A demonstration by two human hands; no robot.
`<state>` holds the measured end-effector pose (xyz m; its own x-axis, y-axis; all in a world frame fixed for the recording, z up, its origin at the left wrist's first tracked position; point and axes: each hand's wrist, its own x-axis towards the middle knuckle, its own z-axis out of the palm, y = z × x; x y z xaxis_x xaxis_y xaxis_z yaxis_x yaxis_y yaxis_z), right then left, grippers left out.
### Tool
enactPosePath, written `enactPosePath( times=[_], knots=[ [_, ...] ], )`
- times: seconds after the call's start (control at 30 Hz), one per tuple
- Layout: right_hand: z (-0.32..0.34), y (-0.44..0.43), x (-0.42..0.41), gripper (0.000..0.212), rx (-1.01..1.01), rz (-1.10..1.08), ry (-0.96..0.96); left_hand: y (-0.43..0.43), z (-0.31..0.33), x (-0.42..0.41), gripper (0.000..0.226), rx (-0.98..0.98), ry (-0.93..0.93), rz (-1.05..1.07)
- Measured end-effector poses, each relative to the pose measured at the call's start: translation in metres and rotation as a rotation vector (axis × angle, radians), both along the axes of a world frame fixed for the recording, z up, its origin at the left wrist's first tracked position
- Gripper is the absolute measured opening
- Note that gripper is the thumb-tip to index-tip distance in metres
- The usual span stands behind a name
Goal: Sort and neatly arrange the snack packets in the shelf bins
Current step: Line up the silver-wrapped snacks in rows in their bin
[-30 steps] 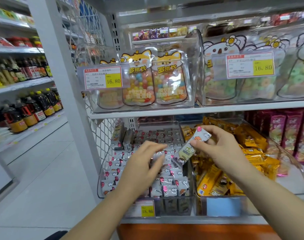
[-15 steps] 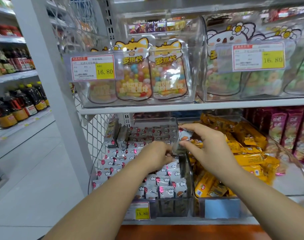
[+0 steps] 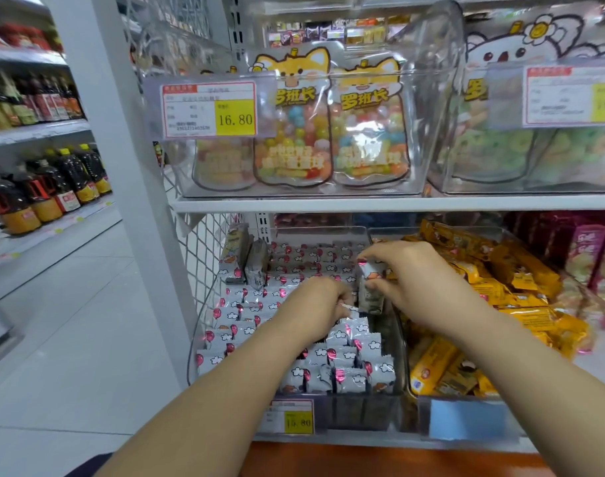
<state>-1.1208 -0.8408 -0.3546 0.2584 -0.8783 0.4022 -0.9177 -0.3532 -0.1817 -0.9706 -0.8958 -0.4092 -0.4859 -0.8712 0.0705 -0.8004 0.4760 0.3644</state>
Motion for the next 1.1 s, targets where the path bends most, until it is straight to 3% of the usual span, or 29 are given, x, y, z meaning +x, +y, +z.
enactPosePath(
  times=[0.23, 0.37, 0.5, 0.67, 0.83, 0.97, 1.1],
  knots=[
    [-0.021, -0.005, 0.004, 0.036, 0.111, -0.022, 0.105, 0.006, -0.003, 0.005, 0.009, -0.019, 0.083, 0.011],
    [-0.016, -0.002, 0.004, 0.037, 0.046, -0.11, 0.163, 0.008, -0.002, 0.006, 0.007, -0.011, 0.098, 0.017],
    [-0.01, 0.004, 0.009, 0.007, -0.046, -0.185, 0.221, 0.007, -0.005, 0.007, 0.005, 0.011, 0.148, 0.04],
    [-0.02, -0.009, 0.016, 0.014, 0.028, -0.256, 0.417, 0.005, -0.005, 0.006, 0.006, 0.014, 0.17, 0.05],
    [-0.025, -0.014, 0.012, 0.022, 0.152, -0.211, 0.493, 0.003, -0.005, 0.006, 0.003, 0.031, 0.151, 0.069],
    [-0.026, -0.01, 0.007, 0.027, 0.192, -0.138, 0.437, 0.006, -0.002, 0.005, 0.004, 0.043, 0.144, 0.079],
    [-0.031, -0.003, 0.001, 0.023, 0.124, -0.114, 0.132, 0.017, 0.005, 0.016, 0.011, -0.113, 0.222, 0.106]
  ],
)
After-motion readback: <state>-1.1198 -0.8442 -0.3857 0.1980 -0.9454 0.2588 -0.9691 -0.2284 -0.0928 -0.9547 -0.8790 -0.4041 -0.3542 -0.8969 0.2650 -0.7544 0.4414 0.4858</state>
